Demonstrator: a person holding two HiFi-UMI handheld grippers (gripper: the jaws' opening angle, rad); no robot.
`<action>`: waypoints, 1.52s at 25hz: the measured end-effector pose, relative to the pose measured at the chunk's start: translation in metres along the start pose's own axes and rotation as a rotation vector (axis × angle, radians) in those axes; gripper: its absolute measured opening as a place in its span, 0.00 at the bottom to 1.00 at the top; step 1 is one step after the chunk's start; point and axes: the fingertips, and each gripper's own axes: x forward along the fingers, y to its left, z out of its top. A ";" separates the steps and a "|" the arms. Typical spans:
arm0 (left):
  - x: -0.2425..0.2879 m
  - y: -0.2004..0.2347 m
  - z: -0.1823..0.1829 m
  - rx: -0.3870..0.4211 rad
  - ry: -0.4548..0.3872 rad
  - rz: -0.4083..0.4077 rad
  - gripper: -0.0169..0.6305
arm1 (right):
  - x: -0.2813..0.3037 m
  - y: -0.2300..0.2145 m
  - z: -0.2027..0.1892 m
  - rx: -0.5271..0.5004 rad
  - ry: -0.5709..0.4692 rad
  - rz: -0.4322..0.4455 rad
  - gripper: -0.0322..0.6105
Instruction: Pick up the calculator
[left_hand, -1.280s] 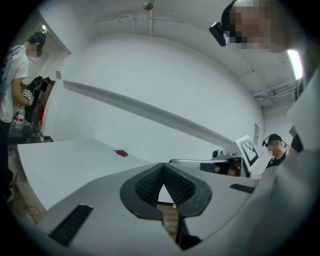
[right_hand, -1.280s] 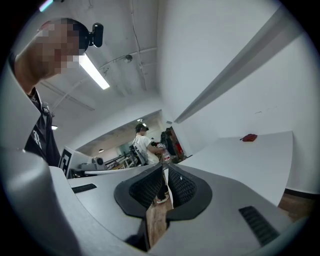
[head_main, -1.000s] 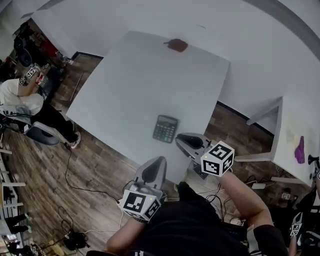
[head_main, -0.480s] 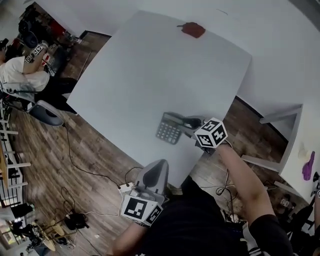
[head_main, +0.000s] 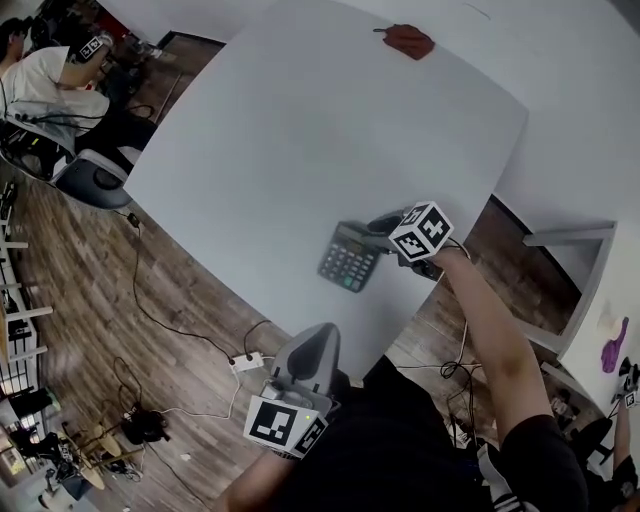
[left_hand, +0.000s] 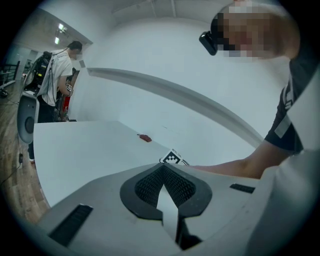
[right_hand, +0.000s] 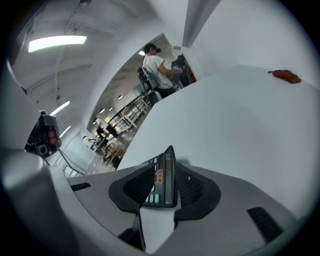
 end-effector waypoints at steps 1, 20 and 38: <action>0.002 0.003 -0.001 -0.005 0.007 -0.002 0.04 | 0.005 -0.001 -0.002 -0.005 0.042 0.023 0.23; 0.003 0.060 -0.007 -0.084 0.051 -0.004 0.04 | 0.041 -0.002 -0.020 0.065 0.374 0.325 0.14; 0.000 0.045 0.017 -0.008 0.011 -0.043 0.04 | -0.025 0.075 0.032 0.147 -0.002 0.403 0.13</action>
